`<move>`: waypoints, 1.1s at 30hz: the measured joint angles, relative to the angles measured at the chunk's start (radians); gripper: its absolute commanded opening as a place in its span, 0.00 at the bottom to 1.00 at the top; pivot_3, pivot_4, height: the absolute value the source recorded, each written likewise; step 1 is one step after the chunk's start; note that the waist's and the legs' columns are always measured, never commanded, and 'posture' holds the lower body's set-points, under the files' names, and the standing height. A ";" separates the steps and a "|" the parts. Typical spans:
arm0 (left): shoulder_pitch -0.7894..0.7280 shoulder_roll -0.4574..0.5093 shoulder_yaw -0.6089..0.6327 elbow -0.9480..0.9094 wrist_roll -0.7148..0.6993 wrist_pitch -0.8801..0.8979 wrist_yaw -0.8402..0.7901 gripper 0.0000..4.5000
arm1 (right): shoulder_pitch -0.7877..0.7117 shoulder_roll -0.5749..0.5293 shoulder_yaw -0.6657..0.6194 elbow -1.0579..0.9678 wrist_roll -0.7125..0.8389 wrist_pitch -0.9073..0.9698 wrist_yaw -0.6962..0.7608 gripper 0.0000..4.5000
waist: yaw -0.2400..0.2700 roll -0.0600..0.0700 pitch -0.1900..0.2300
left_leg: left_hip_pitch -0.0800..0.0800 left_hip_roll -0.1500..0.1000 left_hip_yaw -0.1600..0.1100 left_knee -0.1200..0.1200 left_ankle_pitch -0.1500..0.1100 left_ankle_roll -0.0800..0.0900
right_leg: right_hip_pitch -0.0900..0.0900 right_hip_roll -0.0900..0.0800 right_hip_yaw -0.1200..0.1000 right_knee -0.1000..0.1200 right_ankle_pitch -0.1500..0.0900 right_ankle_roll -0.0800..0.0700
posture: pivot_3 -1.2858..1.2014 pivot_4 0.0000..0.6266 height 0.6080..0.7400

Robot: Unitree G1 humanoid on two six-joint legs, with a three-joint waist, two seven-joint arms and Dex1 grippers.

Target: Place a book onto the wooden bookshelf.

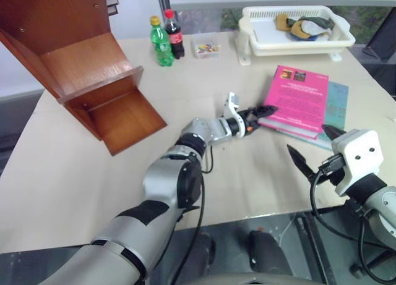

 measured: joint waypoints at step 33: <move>0.325 0.251 -0.338 -0.987 0.241 -0.112 -0.262 0.23 | -0.212 0.030 0.079 0.055 0.035 0.055 0.051 1.00 | -0.003 0.000 0.000 | 0.000 0.001 0.004 0.002 0.000 0.000 | -0.003 0.002 0.006 0.004 0.002 -0.001 | 0.52 0.24 1.00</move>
